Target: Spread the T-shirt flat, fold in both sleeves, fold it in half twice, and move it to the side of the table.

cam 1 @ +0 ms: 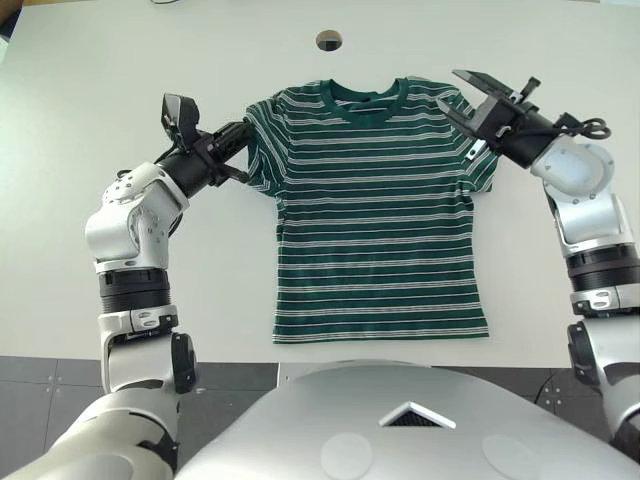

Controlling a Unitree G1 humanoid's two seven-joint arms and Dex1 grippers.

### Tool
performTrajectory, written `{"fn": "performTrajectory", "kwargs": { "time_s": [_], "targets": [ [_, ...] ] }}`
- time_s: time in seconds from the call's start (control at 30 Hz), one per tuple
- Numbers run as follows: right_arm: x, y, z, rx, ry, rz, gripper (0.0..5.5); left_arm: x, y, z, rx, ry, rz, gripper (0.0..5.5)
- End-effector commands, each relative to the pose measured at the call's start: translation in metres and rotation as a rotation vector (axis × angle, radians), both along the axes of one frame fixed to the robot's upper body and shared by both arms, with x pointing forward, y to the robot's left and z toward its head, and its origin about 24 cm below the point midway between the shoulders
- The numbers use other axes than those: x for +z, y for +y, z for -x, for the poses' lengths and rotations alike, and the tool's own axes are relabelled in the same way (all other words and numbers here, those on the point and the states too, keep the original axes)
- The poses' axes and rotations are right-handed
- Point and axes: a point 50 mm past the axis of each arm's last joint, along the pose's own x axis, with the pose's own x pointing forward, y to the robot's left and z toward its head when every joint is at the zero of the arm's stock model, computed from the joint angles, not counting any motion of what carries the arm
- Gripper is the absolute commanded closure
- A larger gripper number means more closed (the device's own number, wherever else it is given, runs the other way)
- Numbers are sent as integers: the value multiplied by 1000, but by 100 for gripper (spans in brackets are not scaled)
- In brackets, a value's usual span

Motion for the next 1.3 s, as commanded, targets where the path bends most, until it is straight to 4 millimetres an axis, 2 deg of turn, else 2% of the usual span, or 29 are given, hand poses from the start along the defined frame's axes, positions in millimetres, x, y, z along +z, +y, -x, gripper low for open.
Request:
{"fn": "performTrajectory", "kwargs": {
  "time_s": [0.03, 0.27, 0.47, 0.6, 0.7, 0.9, 0.97, 1.1, 1.2, 1.3],
  "targets": [
    [5, -1, -2, -5, -17, -5, 376, 3, -20, -2, -47, 1, 42, 537],
    [6, -1, -2, -3, -16, -8, 376, 1, -52, -12, -101, 11, 92, 537],
    [6, 0, -3, -1, -17, -10, 376, -12, -77, -21, -130, 73, 122, 537],
    [6, 0, -2, -3, -17, -11, 376, -25, -86, -25, -138, 116, 116, 537],
    [6, -1, -1, -5, -17, -10, 376, -34, -87, -27, -131, 136, 83, 537],
    [3, -5, -3, -23, 1, -9, 376, -39, -86, -26, -135, 141, 96, 440],
    [2, -16, -6, -87, 65, -53, 376, -36, -87, -25, -144, 130, 115, 404],
    [-10, -57, -9, -275, 419, -244, 376, -18, -90, -22, -193, 51, 224, 334],
    [-16, -88, 2, -364, 648, -315, 327, 3, -87, -17, -219, -70, 304, 298],
    [-16, -99, 6, -409, 743, -321, 274, 20, -73, -16, -158, -219, 297, 298]
  ]
}}
